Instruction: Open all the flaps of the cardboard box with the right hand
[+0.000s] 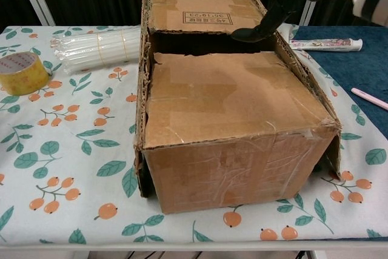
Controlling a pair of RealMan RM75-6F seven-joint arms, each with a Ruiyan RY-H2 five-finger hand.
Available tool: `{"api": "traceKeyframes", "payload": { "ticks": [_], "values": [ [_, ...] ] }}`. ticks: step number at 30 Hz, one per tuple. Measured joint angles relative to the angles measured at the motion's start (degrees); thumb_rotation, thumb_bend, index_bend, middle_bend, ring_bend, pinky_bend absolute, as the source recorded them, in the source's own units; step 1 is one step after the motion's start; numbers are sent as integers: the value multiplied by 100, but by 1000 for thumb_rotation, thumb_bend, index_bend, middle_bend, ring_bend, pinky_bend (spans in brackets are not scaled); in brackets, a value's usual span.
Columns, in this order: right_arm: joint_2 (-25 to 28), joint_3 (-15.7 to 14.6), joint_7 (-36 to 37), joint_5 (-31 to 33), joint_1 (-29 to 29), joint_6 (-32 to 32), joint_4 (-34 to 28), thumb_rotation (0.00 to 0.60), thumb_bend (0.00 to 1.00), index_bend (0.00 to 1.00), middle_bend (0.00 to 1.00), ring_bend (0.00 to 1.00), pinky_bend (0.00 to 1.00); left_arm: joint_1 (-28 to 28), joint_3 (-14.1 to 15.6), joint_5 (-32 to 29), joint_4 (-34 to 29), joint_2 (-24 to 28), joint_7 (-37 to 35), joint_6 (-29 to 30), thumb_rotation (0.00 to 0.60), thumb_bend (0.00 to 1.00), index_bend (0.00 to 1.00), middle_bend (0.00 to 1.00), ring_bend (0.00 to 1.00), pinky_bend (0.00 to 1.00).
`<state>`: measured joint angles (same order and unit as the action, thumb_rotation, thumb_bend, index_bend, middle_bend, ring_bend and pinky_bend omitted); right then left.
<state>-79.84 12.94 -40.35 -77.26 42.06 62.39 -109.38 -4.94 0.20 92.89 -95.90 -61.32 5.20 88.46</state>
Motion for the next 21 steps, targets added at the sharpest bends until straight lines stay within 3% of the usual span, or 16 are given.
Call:
{"api": "traceKeyframes", "payload": {
  "ticks": [21],
  "values": [
    [-1125, 134, -68, 617, 538, -77, 1746, 600, 190, 0, 0, 0, 0, 101, -19, -94, 438, 11, -512, 92, 511, 0, 63, 87, 101, 170]
  ]
}}
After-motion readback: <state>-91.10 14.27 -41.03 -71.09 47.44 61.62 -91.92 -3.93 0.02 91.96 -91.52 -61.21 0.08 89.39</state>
